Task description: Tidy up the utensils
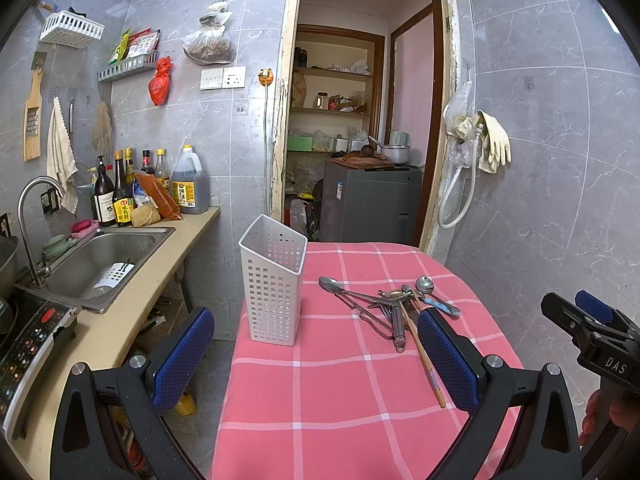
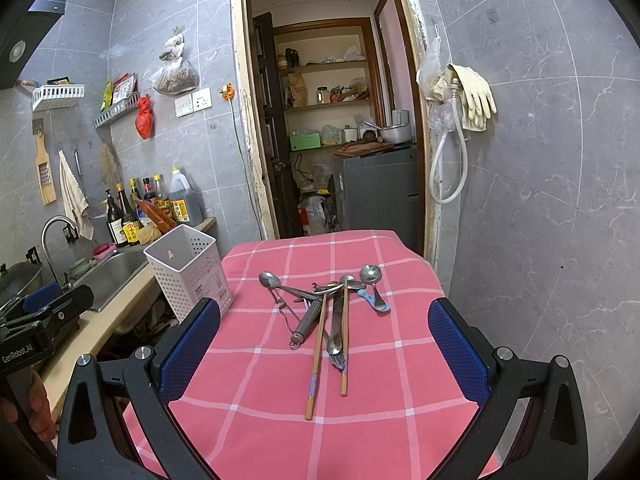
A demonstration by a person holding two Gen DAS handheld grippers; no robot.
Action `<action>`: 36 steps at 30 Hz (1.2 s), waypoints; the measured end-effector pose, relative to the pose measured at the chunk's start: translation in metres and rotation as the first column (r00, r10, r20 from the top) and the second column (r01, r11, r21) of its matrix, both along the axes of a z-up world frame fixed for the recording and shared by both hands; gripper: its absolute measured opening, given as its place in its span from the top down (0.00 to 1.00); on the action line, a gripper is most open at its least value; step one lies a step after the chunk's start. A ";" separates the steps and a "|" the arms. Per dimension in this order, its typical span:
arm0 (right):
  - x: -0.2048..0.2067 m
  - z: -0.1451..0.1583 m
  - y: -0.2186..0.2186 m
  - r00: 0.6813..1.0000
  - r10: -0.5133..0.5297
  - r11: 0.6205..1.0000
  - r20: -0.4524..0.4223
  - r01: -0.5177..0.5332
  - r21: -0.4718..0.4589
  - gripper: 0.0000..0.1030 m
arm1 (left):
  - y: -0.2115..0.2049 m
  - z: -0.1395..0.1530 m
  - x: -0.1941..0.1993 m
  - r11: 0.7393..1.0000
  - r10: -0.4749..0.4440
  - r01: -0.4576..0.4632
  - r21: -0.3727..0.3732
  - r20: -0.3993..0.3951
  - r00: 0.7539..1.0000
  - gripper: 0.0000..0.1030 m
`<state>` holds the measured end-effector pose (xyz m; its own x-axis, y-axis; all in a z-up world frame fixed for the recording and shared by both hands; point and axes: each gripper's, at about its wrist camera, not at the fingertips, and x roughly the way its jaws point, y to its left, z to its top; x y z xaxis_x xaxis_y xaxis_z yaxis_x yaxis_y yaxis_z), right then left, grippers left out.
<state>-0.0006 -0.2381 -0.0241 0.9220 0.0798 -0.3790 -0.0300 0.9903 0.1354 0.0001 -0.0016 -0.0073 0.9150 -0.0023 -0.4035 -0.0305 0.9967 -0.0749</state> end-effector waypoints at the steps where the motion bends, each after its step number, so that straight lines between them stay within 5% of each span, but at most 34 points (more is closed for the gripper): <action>1: 0.000 0.000 0.000 1.000 -0.001 1.000 -0.001 0.001 0.000 0.01 | 0.000 0.000 0.000 1.000 0.000 0.000 0.000 0.000 1.000 0.01; 36: 0.001 0.000 -0.002 1.000 -0.002 1.000 -0.004 0.002 0.003 0.01 | -0.009 -0.003 -0.002 1.000 0.003 -0.003 -0.002 -0.015 1.000 0.01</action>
<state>0.0002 -0.2399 -0.0245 0.9206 0.0793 -0.3823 -0.0278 0.9900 0.1384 -0.0021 -0.0109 -0.0100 0.9087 -0.0005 -0.4174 -0.0346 0.9965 -0.0767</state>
